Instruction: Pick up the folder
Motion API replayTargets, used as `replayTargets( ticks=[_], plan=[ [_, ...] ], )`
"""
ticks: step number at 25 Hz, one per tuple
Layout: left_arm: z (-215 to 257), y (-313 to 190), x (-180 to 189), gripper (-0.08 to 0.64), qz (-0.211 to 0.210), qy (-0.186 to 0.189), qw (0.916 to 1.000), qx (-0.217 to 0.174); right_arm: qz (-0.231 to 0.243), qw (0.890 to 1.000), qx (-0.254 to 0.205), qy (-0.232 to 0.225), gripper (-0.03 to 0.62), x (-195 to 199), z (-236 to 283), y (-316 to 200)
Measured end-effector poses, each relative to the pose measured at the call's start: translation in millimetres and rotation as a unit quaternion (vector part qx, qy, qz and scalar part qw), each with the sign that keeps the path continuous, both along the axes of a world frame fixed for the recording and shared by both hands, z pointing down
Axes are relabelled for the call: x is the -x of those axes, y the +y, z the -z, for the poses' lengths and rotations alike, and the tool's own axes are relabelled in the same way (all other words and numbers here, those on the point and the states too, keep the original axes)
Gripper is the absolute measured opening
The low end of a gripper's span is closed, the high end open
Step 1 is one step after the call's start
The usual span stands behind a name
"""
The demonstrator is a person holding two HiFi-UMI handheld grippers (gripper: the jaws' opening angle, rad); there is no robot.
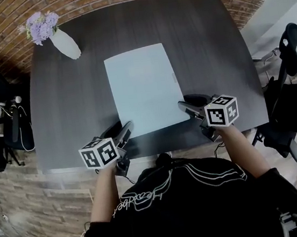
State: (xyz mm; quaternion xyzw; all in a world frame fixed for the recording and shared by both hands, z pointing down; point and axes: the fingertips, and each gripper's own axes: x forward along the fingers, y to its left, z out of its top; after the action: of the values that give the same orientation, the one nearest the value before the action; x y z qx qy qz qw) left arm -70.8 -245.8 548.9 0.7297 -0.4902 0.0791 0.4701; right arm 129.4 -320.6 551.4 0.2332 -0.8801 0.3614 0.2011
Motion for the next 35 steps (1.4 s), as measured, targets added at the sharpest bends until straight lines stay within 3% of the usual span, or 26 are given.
replayTargets(
  ticks=[13,35],
  plan=[
    [0,13,2,0.206,-0.015,0.004,0.9998,0.01,-0.016,1.0,0.005,0.003,0.132,1,0,16],
    [-2,84,0,0.206,-0.052,-0.012,0.998,0.032,-0.051,0.999,0.012,-0.002,0.13,-5,0,100]
  ],
)
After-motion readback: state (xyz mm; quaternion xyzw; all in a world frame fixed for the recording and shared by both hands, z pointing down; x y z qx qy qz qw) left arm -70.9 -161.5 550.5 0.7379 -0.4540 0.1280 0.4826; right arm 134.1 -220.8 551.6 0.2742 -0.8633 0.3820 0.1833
